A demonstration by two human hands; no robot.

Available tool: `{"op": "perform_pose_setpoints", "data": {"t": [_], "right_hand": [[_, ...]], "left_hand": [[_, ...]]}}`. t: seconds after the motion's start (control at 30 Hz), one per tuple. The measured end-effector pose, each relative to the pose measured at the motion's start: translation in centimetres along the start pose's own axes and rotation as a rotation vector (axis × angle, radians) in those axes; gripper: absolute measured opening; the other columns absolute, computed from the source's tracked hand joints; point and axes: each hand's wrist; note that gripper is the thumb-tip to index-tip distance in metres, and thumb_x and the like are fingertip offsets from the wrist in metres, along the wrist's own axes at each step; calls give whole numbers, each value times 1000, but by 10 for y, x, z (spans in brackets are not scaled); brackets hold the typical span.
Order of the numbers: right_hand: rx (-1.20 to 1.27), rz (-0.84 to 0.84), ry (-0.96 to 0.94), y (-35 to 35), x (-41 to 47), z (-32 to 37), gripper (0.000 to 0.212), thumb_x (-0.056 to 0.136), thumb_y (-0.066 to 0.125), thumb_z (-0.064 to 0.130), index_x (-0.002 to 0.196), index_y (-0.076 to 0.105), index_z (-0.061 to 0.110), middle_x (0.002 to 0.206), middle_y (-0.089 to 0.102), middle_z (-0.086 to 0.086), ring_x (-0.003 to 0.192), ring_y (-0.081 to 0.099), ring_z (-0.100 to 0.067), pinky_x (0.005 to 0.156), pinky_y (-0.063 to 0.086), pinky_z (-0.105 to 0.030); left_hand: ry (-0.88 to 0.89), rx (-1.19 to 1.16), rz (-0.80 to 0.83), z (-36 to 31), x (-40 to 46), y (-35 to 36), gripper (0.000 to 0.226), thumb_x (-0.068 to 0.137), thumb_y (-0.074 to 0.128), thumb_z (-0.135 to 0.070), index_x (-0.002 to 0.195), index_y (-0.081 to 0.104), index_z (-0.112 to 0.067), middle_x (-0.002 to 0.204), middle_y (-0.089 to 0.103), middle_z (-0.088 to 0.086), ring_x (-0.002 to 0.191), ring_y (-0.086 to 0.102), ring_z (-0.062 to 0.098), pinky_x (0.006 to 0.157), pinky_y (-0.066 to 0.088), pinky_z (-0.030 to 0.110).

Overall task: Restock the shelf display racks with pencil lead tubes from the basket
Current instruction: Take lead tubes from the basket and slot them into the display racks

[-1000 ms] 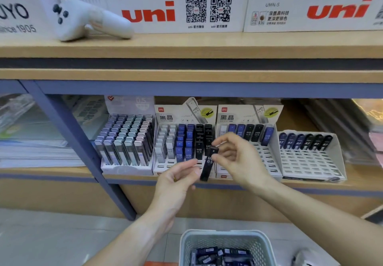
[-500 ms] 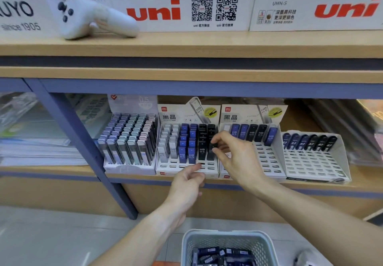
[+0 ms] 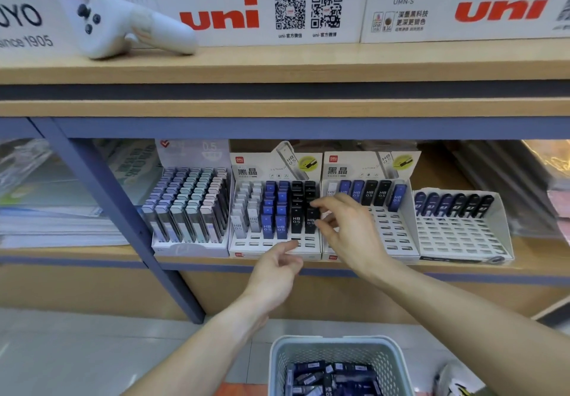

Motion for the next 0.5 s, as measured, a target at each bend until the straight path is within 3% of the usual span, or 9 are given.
{"op": "perform_pose_setpoints", "data": {"t": [0.17,0.3,0.4,0.5], "right_hand": [[-47,116,27,-16,-34,3,33,89,72,32,119,58,32,101,60,16,85,60,-5,76,55,-34],[-13,428,95,-18,-94,-10,36,89,74,28,123,61,26,110,68,10,96,62,-6,87,54,-34],[-36,687,145,-9,-149,-29,39,92,72,25,128,60,22,121,68,6,106,63,-8,95,52,-30],[-39,840,262,7,-195,-48,44,94,71,28,134,58,20,132,66,3,119,61,-12,100,46,-22]], "left_hand": [[160,203,16,10,-14,3,35,99,62,-28,131,58,-43,107,67,-14,106,62,6,98,47,28],[244,501,170,42,-28,11,31,96,67,-27,125,62,-37,110,64,-15,94,62,2,90,51,26],[224,704,335,76,-40,23,32,99,65,-27,130,61,-29,120,63,-9,100,62,5,89,46,22],[178,866,500,112,-44,35,41,99,64,-28,139,55,-23,134,61,0,119,59,15,94,40,20]]}}
Point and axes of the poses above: each hand's wrist, its own x-axis towards the middle knuckle, its own y-axis out of the palm, z = x × y
